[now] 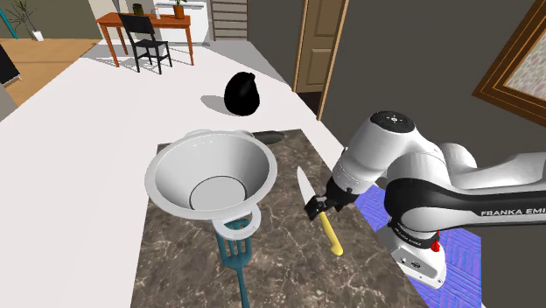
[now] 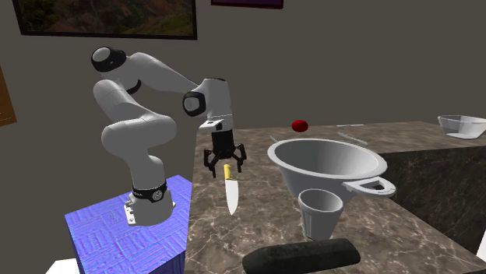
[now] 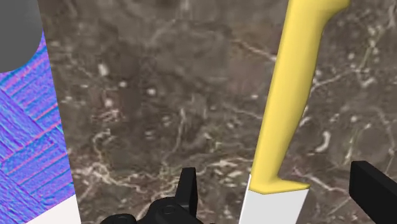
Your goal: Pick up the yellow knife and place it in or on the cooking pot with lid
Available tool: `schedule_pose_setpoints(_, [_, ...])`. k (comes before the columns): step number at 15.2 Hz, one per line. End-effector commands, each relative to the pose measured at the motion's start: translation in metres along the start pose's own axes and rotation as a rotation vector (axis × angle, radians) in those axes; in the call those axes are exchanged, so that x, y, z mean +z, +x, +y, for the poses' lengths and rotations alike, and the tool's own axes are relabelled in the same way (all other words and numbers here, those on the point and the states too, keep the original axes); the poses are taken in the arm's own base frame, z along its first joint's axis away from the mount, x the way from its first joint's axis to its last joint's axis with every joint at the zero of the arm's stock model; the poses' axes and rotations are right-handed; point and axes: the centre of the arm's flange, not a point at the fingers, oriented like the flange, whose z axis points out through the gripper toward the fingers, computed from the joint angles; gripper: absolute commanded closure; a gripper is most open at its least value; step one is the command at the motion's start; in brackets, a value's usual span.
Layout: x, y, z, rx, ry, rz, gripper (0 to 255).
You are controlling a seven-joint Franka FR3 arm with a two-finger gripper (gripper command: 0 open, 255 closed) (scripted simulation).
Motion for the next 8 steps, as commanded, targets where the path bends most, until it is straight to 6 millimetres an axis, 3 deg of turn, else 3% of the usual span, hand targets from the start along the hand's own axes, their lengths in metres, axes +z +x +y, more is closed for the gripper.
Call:
schedule_pose_setpoints(1, [0.0039, -0.0003, 0.0003, 0.000, 0.001, 0.001, 0])
schedule_pose_setpoints(7, [0.0039, -0.0003, 0.0002, 0.000, 0.001, 0.001, 0])
schedule_pose_setpoints(8, [0.0039, -0.0003, 0.0002, 0.000, 0.001, 0.001, 255])
